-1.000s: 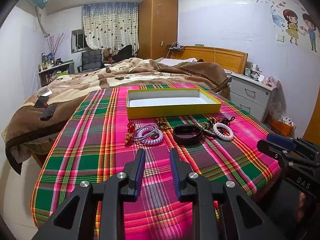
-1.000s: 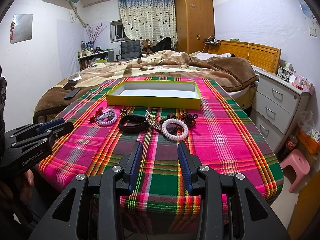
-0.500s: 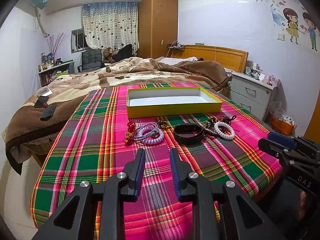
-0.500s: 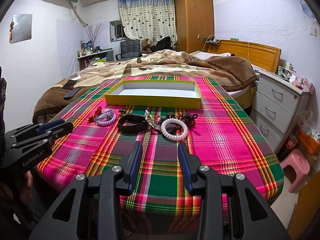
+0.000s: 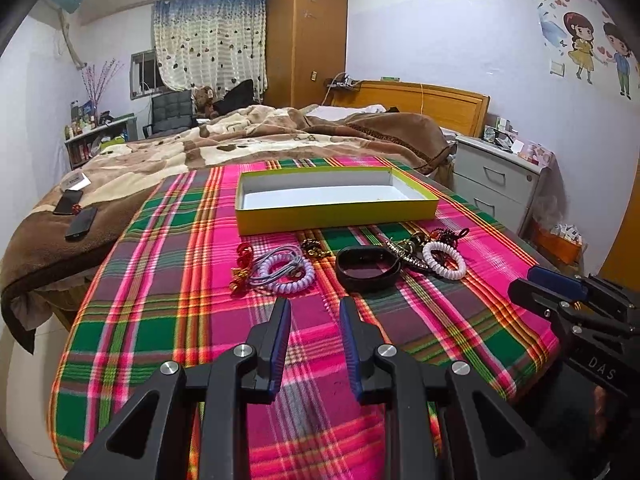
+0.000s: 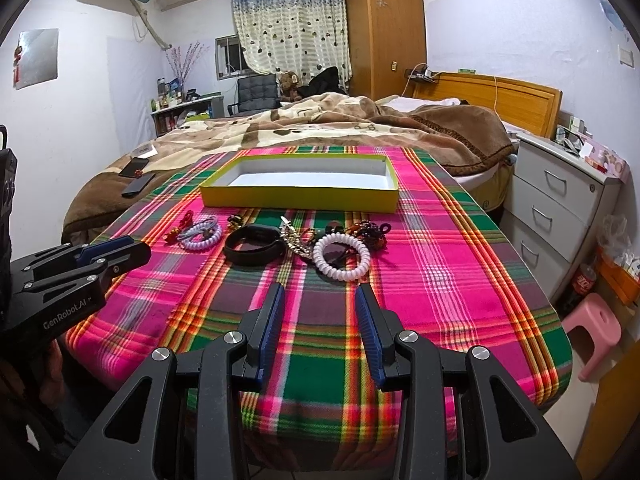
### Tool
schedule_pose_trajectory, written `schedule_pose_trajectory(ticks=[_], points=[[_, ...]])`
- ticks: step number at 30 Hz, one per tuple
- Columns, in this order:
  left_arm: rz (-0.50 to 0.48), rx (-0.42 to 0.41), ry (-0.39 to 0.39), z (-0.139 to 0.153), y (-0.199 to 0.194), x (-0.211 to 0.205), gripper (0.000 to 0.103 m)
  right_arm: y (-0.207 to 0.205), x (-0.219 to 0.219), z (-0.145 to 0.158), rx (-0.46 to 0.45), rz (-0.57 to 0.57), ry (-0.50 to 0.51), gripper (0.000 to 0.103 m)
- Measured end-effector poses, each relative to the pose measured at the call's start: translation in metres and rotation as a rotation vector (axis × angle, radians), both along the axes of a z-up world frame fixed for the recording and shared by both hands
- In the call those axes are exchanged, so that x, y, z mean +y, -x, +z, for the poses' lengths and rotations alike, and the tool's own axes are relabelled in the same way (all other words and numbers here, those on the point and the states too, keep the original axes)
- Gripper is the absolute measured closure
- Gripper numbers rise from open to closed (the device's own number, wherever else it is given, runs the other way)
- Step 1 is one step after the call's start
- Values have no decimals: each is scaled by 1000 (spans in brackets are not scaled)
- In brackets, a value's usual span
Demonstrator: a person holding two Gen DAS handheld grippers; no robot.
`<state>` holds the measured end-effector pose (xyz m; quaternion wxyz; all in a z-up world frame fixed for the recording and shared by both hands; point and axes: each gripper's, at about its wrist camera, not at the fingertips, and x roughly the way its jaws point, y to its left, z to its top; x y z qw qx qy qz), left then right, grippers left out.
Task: Organize jewelry
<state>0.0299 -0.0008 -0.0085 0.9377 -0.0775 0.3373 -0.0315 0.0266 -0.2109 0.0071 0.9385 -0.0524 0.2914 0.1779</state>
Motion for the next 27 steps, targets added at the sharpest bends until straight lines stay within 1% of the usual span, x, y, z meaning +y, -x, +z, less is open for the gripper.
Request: schedule_pose_trajectory(ticks=[2, 3, 4, 6, 8, 14, 20, 22, 27], points=[[-6, -13, 6, -1, -8, -1, 78, -8, -1, -2, 10, -3, 3, 66], [-9, -3, 13, -1, -13, -1, 78, -12, -1, -2, 15, -5, 4, 66], [-12, -20, 17, -2, -18, -2, 78, -16, -1, -3, 21, -6, 2, 66], [-19, 0, 20, -4, -29, -3, 78, -25, -2, -6, 39, -12, -4, 66], [-23, 22, -5, -7, -40, -4, 78, -36, -3, -9, 58, -20, -4, 66], [-35, 72, -14, -12, -68, -5, 78, -65, -5, -18, 122, -44, 0, 66], [-50, 71, 6, -14, -90, -10, 78, -93, -8, -29, 196, -64, 5, 66], [-55, 79, 6, -15, -95, -12, 78, -100, -9, -31, 219, -63, -7, 66], [-66, 100, 5, -18, -105, -16, 78, -111, -7, -33, 242, -64, -1, 66]])
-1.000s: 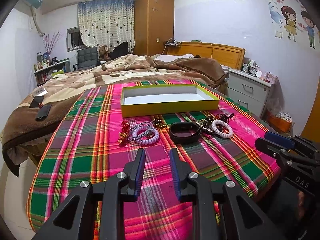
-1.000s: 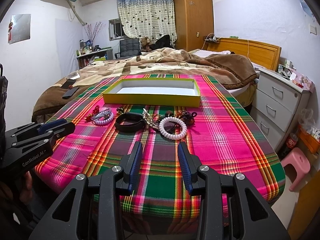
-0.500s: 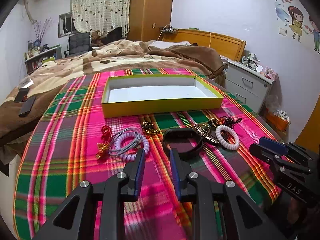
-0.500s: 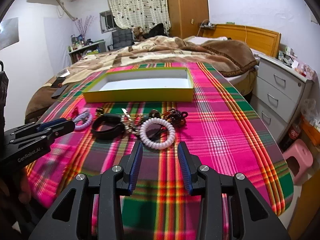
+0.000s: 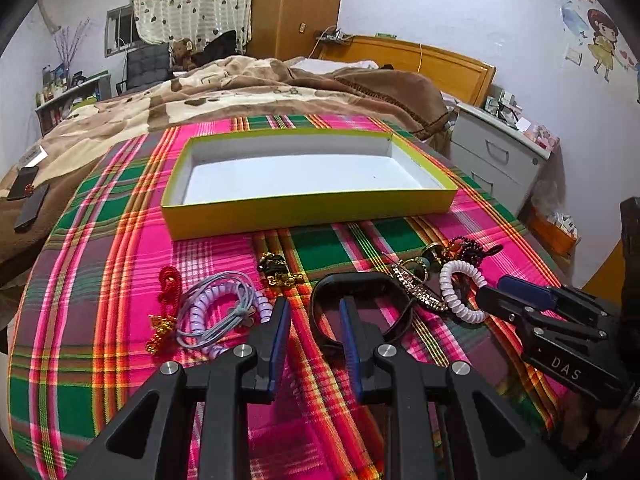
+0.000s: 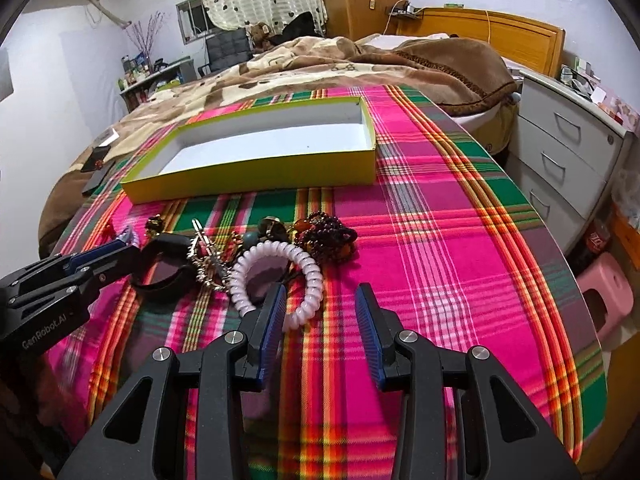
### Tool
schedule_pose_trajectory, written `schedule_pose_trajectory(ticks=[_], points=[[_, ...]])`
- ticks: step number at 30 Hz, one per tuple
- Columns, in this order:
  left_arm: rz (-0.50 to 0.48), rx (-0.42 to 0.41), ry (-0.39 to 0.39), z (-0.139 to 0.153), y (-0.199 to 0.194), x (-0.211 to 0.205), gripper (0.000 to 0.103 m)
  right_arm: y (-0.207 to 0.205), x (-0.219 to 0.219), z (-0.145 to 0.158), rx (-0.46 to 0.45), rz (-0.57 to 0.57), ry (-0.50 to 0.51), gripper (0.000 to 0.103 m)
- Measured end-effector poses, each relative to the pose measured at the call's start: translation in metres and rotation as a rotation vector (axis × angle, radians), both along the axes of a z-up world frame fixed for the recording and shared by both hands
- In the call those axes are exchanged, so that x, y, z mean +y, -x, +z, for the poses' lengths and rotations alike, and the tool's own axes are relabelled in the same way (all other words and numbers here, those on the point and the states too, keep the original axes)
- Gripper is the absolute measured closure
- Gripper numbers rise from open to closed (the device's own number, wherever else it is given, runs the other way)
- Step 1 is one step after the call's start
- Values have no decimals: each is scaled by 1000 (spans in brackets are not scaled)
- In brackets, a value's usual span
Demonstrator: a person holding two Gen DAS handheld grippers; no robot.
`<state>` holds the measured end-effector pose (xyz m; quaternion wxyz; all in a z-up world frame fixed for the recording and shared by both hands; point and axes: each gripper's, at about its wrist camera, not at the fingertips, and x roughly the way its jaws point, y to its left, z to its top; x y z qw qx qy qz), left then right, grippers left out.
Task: Organize jewelry
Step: 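Grasp the black watch band with the left gripper while the right gripper grasps the white coiled bracelet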
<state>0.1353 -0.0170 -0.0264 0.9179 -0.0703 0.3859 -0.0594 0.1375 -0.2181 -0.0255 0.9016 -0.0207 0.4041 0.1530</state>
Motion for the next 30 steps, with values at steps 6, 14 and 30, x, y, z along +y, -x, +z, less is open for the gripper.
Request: schedule_pose_trajectory(ticks=[6, 14, 30], points=[[-7, 21, -14, -4, -7, -3, 78, -5, 2, -1, 18, 16, 6, 77], [-9, 46, -52, -7, -11, -10, 85, -9, 2, -1, 27, 28, 23, 92], [-1, 4, -51, -3, 16, -3, 99, 16, -6, 6, 19, 20, -15, 93]])
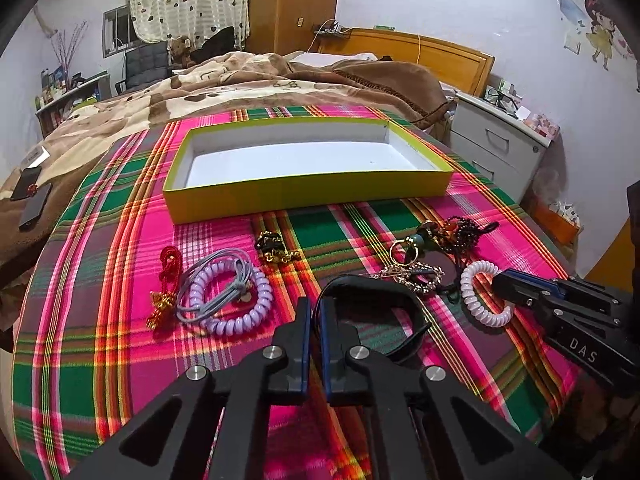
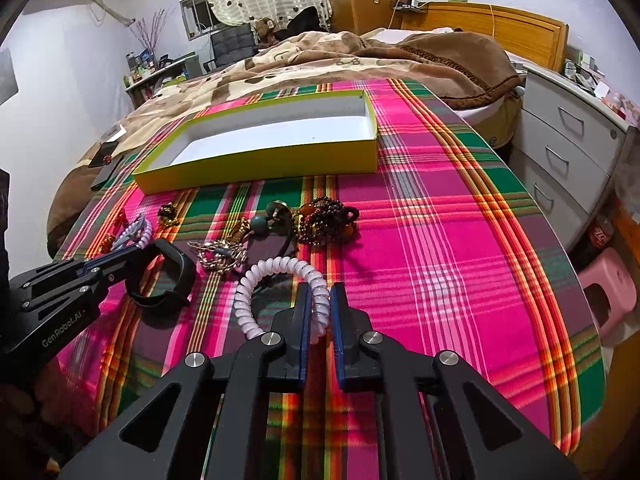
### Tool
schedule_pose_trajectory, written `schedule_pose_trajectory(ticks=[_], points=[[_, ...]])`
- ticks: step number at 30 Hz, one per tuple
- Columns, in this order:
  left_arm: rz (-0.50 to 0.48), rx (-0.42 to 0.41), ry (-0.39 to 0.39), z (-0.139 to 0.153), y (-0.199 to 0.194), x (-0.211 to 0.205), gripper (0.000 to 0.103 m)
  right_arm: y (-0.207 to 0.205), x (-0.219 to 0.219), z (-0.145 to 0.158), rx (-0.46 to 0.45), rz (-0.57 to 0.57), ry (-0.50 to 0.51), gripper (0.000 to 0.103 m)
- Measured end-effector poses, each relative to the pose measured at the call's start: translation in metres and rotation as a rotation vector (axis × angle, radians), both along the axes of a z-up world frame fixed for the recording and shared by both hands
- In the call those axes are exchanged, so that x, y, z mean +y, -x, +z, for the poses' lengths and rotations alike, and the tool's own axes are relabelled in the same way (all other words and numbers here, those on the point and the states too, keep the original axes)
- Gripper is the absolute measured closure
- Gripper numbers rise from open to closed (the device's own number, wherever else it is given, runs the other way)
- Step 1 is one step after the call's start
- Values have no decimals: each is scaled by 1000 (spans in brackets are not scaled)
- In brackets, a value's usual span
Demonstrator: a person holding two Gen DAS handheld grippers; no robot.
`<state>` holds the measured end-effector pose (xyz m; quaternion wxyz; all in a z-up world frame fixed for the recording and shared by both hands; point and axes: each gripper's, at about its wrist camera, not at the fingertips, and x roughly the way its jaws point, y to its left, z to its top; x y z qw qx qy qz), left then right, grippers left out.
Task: Organize jewelry
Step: 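Grasp the black watch band with the left gripper while the right gripper grasps the white coiled bracelet, then carry both held items into the yellow box and open both grippers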
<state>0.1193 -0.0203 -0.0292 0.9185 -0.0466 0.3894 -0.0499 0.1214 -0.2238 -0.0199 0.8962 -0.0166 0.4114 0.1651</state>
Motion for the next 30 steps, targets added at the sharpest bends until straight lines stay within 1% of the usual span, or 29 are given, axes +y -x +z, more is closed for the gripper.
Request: schedule_pose_trajectory(ticks=[8, 15, 25, 30], points=[[-2, -29, 27, 12, 14, 6, 99, 11, 1, 14, -31, 1, -10, 93], [-7, -66, 23, 29, 18, 8, 99, 11, 8, 27, -59, 19, -16, 93], [10, -91, -6, 44, -4, 22, 99, -6, 22, 39, -87, 44, -13, 93], [17, -94, -17, 49, -26, 31, 99, -29, 29, 46, -99, 52, -16, 93]])
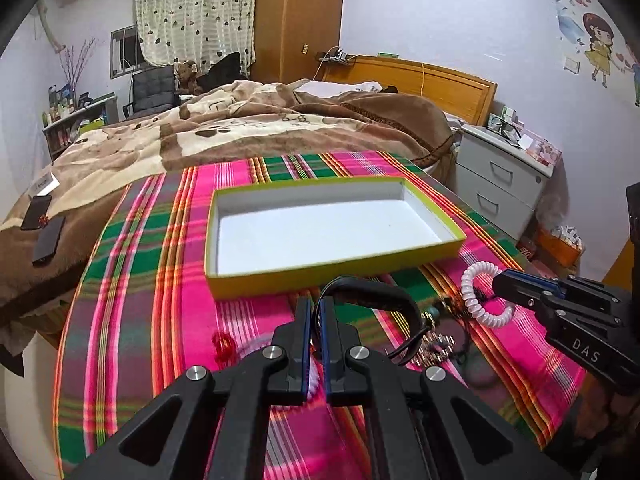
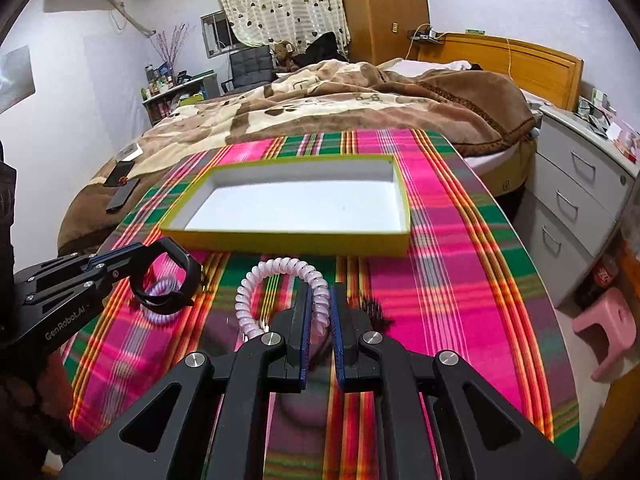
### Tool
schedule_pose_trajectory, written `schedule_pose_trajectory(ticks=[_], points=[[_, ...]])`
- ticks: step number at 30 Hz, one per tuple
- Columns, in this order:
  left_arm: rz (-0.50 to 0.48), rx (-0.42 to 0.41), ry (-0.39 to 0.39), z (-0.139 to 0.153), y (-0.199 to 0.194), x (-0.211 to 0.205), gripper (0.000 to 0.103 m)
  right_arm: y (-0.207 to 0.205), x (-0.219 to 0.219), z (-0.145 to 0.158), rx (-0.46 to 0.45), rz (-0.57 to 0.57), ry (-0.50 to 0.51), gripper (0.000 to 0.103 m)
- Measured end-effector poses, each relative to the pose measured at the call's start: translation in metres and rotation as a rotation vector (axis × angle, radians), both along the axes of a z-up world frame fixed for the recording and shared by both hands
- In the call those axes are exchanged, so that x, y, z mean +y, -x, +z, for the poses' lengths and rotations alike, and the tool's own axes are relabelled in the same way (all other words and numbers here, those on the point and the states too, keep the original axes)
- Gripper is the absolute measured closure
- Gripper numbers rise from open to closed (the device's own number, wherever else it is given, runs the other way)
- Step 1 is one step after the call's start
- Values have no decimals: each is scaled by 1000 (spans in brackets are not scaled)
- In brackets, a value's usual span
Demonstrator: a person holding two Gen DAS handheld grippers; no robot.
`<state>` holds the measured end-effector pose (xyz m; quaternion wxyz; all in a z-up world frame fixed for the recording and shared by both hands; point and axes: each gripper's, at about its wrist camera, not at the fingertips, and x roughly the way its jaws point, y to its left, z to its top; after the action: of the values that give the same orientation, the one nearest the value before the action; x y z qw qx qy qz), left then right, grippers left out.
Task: Organize jewelry
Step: 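Carry both held items into the yellow box and open both grippers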
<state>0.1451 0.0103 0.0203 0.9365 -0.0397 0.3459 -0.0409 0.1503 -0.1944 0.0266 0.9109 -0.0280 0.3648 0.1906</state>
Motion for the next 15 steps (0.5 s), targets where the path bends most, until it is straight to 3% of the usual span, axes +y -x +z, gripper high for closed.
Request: schedule_pose_trajectory(ticks=[15], points=[[11, 21, -5, 5, -103, 18, 99, -98, 26, 3, 16, 19, 14, 93]])
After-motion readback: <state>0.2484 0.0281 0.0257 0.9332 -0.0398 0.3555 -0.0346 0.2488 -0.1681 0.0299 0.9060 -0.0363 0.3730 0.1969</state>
